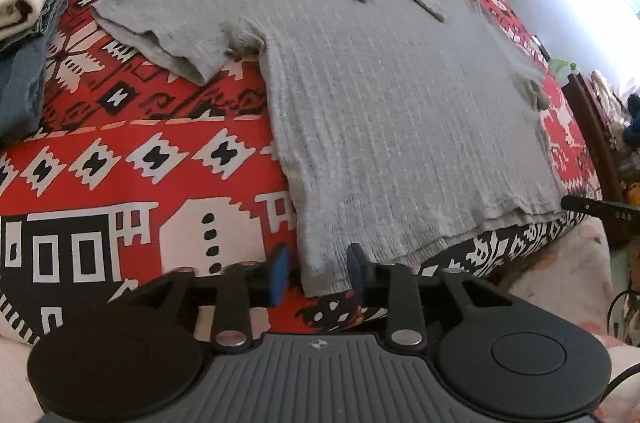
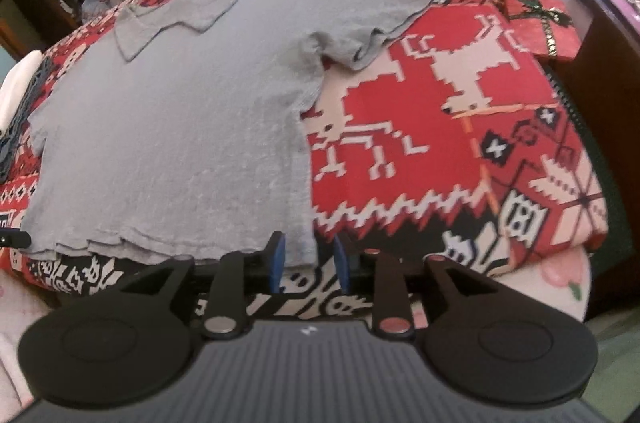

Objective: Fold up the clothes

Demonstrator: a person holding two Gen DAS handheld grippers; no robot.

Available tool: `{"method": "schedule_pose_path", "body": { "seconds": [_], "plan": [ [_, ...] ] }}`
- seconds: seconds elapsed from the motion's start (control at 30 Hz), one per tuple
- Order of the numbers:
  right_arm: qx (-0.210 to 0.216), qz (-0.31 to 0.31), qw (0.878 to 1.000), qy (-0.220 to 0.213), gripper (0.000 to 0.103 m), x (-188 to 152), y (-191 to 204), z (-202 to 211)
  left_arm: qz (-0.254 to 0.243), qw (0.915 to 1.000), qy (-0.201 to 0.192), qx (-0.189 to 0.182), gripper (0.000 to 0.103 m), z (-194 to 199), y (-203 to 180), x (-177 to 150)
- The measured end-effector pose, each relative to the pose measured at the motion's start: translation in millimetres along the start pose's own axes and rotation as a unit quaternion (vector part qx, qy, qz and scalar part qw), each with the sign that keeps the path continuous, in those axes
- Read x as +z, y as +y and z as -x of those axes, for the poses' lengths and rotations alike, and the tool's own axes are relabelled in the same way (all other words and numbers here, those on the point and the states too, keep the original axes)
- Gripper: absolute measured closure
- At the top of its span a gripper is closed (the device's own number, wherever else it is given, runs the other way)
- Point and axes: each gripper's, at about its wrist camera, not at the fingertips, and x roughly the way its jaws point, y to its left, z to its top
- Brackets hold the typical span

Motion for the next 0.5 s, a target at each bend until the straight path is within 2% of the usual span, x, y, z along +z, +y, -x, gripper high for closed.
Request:
{"method": "schedule_pose_path", "body": {
  "seconds": [0.03, 0.13, 0.23, 0.43, 0.5],
  "plan": [
    [-0.003, 0.004, 1.0, 0.002, 0.1, 0, 2, 0, -0.008, 0.9999, 0.001, 0.009, 0.1, 0, -2, -1],
    [-0.023, 0.017, 1.0, 0.005, 0.101, 1, 6, 5, -0.03, 0.9991, -0.002, 0.03, 0.1, 13, -1, -4],
    [-0.028, 0.013, 1.0, 0.001, 0.101, -1, 0, 18, -0.025, 0.9991, -0.002, 0.035, 0.1, 21, 8, -6],
    [-0.039, 0.002, 0.999, 0.012, 0.101, -3, -6, 6, -0.025, 0.999, 0.006, 0.036, 0.099, 7, 12, -4],
    [-0.041, 0.007, 0.999, 0.013, 0.101, -1, -5, 5, -0.031, 0.9987, 0.001, 0.04, 0.095, 8, 10, -4]
  ]
}}
